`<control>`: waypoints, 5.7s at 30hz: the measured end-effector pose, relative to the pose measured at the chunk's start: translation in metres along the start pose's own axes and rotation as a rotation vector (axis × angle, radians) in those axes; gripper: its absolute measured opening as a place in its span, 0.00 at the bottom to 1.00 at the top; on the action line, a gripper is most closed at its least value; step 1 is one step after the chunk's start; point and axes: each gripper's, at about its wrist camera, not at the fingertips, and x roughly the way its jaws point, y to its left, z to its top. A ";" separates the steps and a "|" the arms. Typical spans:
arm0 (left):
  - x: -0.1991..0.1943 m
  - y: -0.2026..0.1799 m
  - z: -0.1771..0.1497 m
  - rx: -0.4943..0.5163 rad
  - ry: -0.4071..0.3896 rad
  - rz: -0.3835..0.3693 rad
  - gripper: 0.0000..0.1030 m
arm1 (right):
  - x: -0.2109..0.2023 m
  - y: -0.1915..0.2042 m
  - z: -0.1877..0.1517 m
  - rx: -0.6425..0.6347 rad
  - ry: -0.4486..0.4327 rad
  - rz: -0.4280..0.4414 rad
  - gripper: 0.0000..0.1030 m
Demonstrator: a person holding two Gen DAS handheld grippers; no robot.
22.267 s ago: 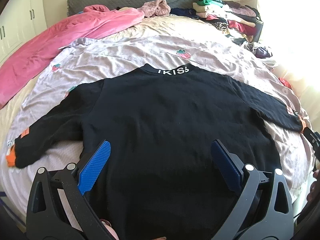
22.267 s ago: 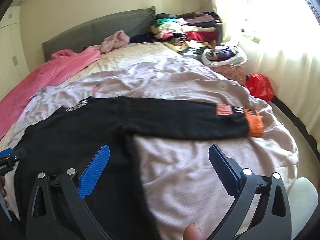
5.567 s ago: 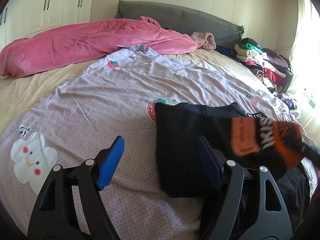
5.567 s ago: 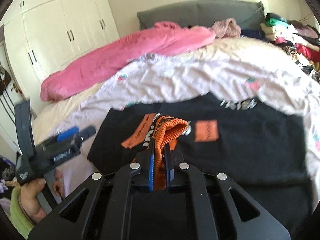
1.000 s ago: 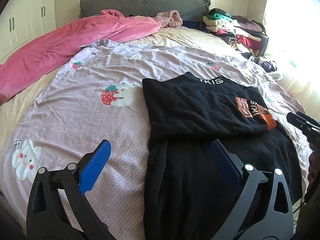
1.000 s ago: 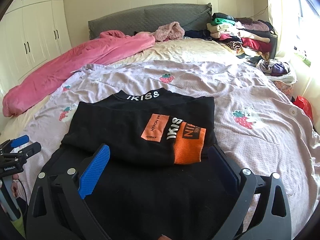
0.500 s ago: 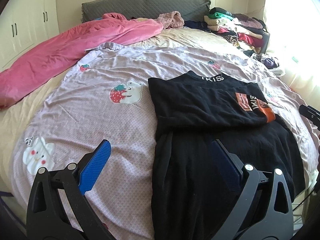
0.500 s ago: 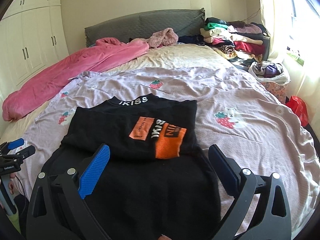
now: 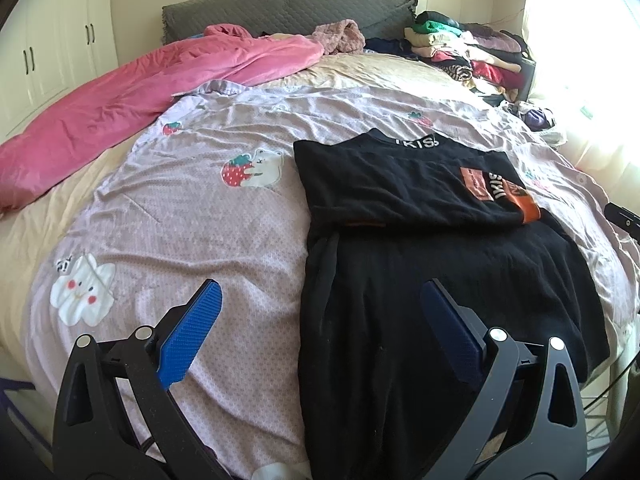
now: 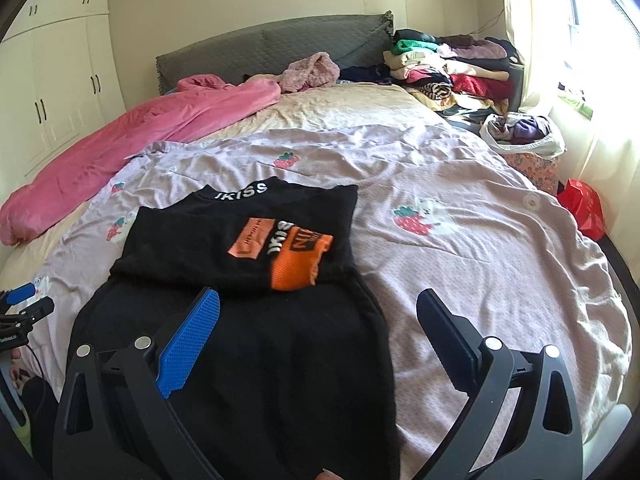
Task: Fold small clothes
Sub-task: 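Grasp the hem of the sweatshirt with the left tool while the right tool grasps it too, then lift the hem with both tools and fold it toward the collar, then release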
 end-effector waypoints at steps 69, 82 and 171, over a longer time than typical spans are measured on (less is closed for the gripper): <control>0.021 0.000 -0.098 -0.039 0.274 -0.210 0.59 | -0.001 -0.039 -0.112 -0.079 0.324 0.037 0.39; 0.021 0.001 -0.100 -0.039 0.277 -0.210 0.58 | 0.012 -0.046 -0.120 -0.035 0.341 0.062 0.29; 0.111 0.064 0.076 -0.221 -0.061 -0.031 0.35 | 0.141 -0.062 0.071 0.147 0.052 -0.005 0.36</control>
